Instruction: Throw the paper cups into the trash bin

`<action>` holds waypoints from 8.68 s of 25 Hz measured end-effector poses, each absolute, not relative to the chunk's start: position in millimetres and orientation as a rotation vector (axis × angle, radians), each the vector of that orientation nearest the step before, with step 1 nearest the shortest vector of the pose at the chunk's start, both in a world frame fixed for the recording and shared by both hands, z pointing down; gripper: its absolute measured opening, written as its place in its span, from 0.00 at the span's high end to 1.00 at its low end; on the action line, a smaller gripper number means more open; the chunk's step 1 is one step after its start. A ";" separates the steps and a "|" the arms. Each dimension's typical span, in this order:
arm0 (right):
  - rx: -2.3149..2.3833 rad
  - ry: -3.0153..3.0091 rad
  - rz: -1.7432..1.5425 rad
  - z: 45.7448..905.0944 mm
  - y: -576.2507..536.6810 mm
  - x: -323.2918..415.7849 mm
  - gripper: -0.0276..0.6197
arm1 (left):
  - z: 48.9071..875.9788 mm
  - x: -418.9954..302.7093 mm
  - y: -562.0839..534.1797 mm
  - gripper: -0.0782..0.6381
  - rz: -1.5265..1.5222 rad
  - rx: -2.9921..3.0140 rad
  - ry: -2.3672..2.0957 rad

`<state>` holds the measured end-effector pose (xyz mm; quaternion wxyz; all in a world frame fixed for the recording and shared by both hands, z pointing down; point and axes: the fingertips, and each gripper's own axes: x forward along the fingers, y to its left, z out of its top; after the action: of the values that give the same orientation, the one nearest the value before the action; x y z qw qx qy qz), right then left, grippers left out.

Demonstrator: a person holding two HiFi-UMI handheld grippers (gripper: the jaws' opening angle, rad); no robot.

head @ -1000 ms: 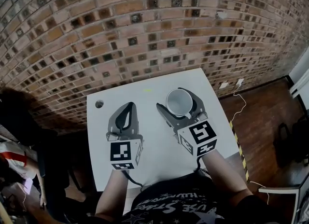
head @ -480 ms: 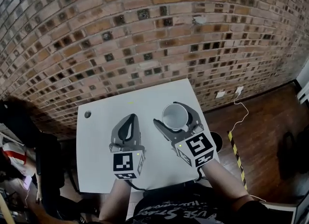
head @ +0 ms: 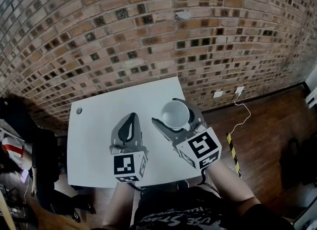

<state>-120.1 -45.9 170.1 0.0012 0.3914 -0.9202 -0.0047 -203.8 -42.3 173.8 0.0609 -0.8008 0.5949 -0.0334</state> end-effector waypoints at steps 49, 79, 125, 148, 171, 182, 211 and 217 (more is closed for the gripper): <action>1.021 -3.000 -0.166 136.4 -140.5 120.9 0.42 | 142.8 -26.0 -104.9 0.88 -0.071 -2.164 2.000; 1.159 -2.865 -0.025 258.8 -172.4 190.8 0.42 | 260.3 85.0 -200.2 0.88 -0.104 -2.341 1.945; 0.865 -2.526 0.481 757.9 -108.8 146.7 0.41 | 722.2 75.8 -160.6 0.88 -0.563 -2.542 2.292; 0.832 -2.397 0.637 866.2 -90.2 135.4 0.41 | 793.0 64.8 -141.6 0.88 -0.638 -2.565 2.329; 0.775 -2.345 0.723 900.8 -81.4 130.1 0.33 | 820.8 66.3 -123.8 0.88 -0.705 -2.591 2.305; 0.810 -2.364 0.733 891.4 -89.1 133.6 0.30 | 819.2 66.5 -126.6 0.88 -0.706 -2.578 2.310; 1.112 -2.522 0.394 612.3 -173.2 143.4 0.68 | 571.5 81.5 -180.3 0.88 -0.367 -2.490 2.203; 1.181 -2.560 0.327 549.0 -187.6 146.4 0.73 | 513.5 86.6 -180.1 0.88 -0.302 -2.486 2.164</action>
<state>146.4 -187.6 549.0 0.1511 0.4113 -0.8917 0.1139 86.6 -180.1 513.5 -0.0841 -0.7485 0.6515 -0.0910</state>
